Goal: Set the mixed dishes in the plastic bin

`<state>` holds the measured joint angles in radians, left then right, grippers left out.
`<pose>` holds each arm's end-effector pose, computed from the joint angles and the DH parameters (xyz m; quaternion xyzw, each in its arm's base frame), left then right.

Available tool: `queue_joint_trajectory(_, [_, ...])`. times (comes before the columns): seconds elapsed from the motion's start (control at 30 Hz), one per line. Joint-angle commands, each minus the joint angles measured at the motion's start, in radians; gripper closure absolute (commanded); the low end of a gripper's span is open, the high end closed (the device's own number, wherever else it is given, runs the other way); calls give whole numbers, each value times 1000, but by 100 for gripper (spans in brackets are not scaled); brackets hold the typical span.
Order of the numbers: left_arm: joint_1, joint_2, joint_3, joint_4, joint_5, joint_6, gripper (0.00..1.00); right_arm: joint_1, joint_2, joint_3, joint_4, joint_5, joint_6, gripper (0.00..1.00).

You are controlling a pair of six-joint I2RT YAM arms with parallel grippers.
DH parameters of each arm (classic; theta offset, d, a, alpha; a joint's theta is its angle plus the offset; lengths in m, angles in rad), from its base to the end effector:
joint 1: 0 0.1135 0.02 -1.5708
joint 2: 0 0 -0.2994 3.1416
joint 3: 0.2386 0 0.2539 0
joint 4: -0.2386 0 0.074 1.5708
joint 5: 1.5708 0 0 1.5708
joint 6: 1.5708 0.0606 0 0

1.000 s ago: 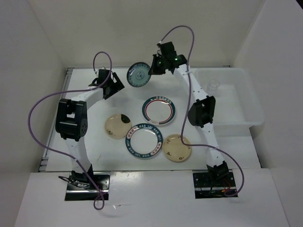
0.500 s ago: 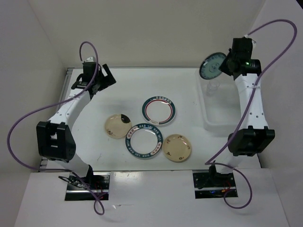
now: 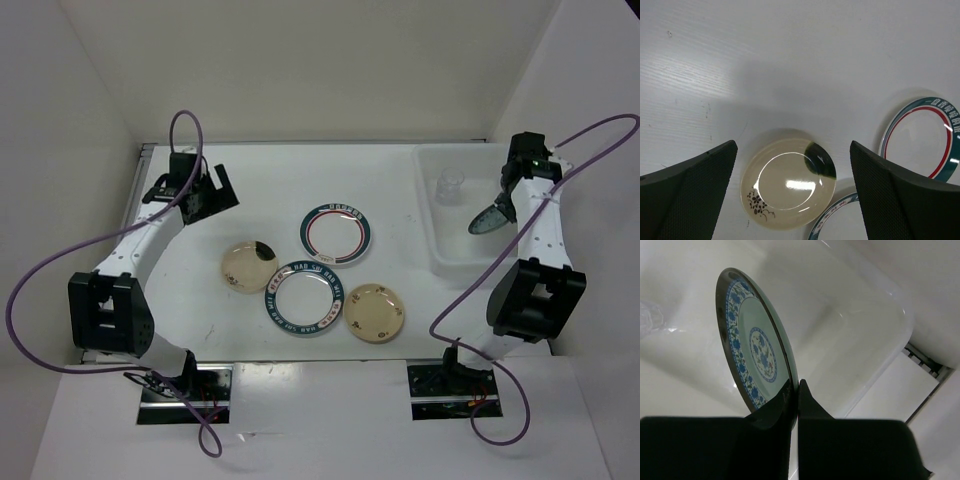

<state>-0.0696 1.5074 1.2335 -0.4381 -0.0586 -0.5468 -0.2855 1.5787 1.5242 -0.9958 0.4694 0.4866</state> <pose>0.3560 -0.0213 0.3155 -0.2266 0.8802 -0.1009 0.4046 0.3143 -0.1208 0.3483 0.4093 0.8481 -0.1985 0.2716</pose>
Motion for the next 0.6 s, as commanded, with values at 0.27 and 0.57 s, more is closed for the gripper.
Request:
queue_joint_trajectory(0.27, [-1, -42, -54, 10, 55, 41, 0, -60, 67, -15, 144, -74, 17, 100])
queue_joint_trajectory(0.57, [-1, -52, -72, 19, 55, 50, 0, -60, 133, -25, 215, -196, 17, 100])
